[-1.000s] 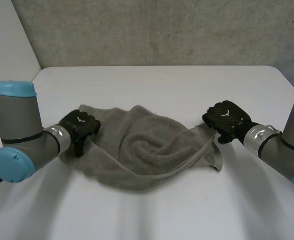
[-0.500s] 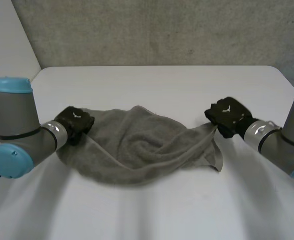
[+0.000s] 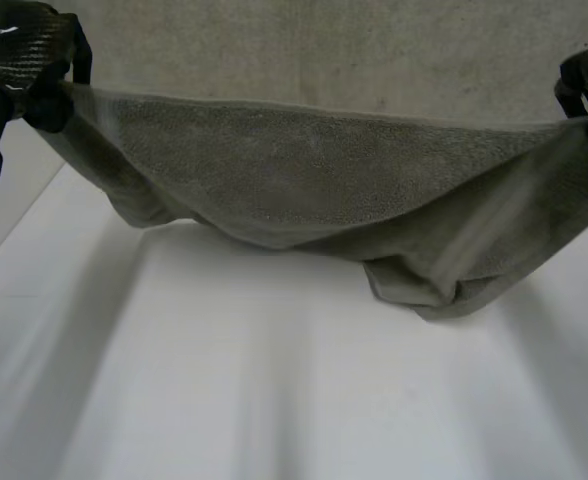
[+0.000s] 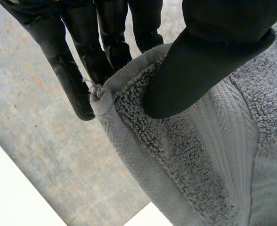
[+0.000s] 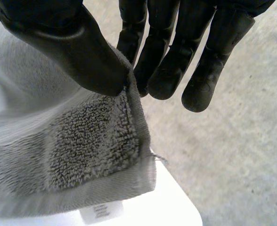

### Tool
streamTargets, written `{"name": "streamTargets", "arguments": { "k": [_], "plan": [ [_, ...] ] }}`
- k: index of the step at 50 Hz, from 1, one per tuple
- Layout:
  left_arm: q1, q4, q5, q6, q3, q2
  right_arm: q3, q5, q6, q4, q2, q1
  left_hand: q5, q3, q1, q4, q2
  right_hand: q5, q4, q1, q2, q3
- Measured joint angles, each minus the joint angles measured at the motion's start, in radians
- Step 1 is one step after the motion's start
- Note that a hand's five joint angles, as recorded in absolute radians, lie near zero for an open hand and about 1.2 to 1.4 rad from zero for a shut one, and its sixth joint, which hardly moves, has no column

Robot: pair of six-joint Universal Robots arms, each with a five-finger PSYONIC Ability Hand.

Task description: Fold the towel.

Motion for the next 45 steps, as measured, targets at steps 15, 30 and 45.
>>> {"name": "streamTargets", "arguments": {
  "k": [15,30,45],
  "plan": [
    [-0.003,-0.001,-0.003,0.015,-0.018,-0.350,-0.076,0.085,-0.285,0.210,0.373,0.141,0.000,0.000,0.000,0.000,0.000,0.004,0.000,0.000,0.000,0.000],
    [-0.086,0.411,-0.038,-0.032,0.516,-0.620,-0.497,0.334,-0.143,-0.529,0.616,0.332,0.000,0.001,0.000,0.000,0.000,0.004,0.000,0.000,0.000,0.000],
    [-0.048,0.696,-0.141,-0.102,0.321,-0.507,-0.146,0.236,0.031,-0.710,0.376,0.318,0.005,0.001,0.001,0.000,0.000,0.005,0.000,0.000,0.000,0.000]
  ]
}}
